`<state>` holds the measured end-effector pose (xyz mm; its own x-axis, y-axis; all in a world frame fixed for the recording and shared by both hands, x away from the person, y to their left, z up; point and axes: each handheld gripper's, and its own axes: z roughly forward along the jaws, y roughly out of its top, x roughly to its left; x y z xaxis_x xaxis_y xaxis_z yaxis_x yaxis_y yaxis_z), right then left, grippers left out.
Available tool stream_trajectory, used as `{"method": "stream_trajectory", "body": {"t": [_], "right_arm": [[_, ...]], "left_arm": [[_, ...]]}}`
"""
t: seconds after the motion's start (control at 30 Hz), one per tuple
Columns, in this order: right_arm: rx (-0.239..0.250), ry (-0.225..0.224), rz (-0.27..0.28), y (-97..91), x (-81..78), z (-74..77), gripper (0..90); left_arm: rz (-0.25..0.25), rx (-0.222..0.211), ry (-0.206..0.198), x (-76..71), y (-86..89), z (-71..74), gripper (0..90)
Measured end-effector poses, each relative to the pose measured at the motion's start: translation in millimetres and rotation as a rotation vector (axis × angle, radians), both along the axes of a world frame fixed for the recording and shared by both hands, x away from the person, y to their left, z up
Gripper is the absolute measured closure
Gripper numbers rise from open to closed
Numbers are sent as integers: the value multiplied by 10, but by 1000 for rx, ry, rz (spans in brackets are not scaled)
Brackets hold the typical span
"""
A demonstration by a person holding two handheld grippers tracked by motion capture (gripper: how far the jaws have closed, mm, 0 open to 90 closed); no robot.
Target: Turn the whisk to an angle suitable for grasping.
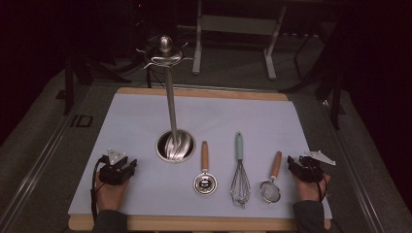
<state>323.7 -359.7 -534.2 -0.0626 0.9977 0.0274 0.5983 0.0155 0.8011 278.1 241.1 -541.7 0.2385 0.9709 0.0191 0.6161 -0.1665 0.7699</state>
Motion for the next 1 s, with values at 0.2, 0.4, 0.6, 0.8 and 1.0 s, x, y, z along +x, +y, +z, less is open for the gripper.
{"method": "stream_trajectory", "body": {"t": [0.2, 0.4, 0.6, 0.8, 1.0], "right_arm": [[16, 3, 16, -13, 1, 2, 506], [47, 1, 26, -43, 2, 4, 519], [98, 7, 49, -29, -5, 18, 551], [94, 13, 91, 60, -5, 104, 578], [60, 28, 141, 181, 11, 189, 590]], "left_arm": [[-21, 4, -15, -19, -9, 4, 617], [-27, 10, -21, -23, -14, 5, 633], [-38, 17, -20, -23, -24, 3, 634], [-47, 27, -26, -30, -34, 4, 635], [-45, 25, -33, -39, -32, 7, 635]]}}
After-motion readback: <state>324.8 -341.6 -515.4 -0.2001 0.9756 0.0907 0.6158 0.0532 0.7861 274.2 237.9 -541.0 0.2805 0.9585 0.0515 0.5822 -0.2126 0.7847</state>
